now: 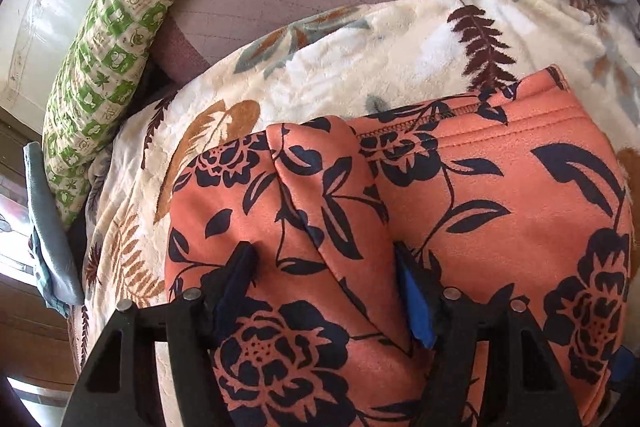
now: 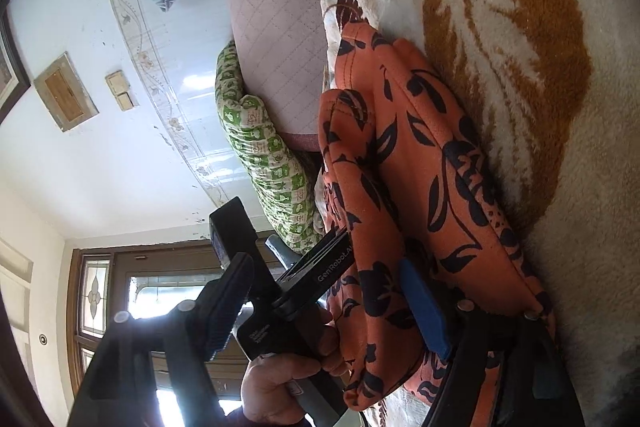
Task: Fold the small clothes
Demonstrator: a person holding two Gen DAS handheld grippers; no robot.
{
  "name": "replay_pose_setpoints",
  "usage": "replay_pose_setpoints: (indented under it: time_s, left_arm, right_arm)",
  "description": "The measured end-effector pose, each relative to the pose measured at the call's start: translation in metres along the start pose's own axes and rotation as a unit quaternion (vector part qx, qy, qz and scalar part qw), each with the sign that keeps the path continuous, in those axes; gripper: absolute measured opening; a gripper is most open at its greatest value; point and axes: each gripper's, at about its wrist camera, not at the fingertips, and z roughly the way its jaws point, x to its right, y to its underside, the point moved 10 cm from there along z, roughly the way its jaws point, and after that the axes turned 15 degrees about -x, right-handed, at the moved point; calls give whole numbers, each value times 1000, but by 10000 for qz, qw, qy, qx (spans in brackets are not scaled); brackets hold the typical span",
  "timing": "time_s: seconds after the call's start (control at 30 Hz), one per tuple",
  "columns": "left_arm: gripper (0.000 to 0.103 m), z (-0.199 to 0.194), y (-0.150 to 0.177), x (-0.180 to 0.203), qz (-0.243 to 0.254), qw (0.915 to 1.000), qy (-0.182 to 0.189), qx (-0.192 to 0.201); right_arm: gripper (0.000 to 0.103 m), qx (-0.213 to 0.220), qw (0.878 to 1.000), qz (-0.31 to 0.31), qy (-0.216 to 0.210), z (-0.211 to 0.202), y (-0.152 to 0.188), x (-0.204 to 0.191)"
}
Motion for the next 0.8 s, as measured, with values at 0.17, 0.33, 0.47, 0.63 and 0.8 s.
replay_pose_setpoints:
  time_s: [0.17,0.33,0.47,0.63,0.8]
  left_arm:
    - [22,-10,-2,-5,-29,9982,583,99]
    - [18,-40,2,-7,-167,9838,1743,392]
    - [18,-76,5,6,51,9742,2176,596]
    - [18,-98,7,59,478,9615,2638,608]
    - [21,-59,21,112,725,9559,2845,50]
  right_arm:
    - [75,20,10000,-23,-29,-2,1,-2]
    - [75,157,9997,-87,-152,-11,1,-7]
    - [75,281,9994,-11,-197,-17,-2,-4]
    - [76,512,9974,100,-501,-27,-8,-3]
    - [76,565,9954,303,-706,-34,-13,5]
